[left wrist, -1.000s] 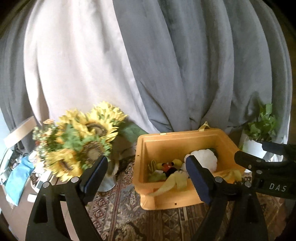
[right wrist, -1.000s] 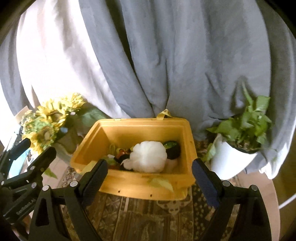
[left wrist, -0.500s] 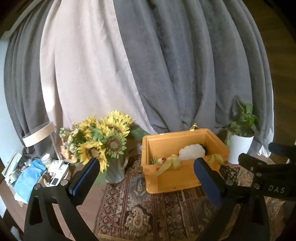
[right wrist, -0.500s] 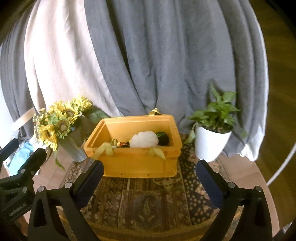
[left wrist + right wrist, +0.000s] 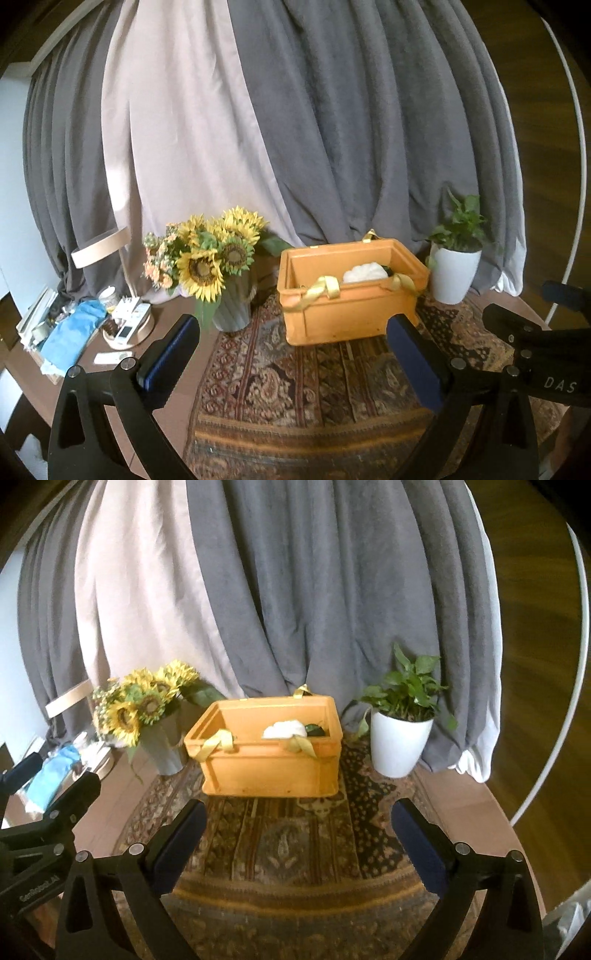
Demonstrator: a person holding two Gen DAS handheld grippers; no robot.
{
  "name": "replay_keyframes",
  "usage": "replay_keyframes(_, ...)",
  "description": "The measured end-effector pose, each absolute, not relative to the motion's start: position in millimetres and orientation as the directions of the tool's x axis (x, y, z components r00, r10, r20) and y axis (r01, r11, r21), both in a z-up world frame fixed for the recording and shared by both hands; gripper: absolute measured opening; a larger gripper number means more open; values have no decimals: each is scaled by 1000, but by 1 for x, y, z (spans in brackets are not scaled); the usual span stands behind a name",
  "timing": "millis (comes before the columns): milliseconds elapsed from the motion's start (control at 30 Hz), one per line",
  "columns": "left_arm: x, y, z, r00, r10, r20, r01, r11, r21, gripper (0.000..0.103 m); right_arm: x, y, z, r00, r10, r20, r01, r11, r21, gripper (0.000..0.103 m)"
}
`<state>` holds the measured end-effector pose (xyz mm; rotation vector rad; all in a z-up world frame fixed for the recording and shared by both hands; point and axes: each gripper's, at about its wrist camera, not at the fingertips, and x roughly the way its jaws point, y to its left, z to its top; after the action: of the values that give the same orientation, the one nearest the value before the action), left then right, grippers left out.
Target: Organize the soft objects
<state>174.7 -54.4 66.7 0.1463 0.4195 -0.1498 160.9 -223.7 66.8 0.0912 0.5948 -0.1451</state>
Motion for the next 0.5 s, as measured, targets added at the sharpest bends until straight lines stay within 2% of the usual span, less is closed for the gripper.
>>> replay_keyframes(500,73,-50,63,903,-119,-414,170,981,90,103,55,-221,68,832,-106,-544,150,988,38,101)
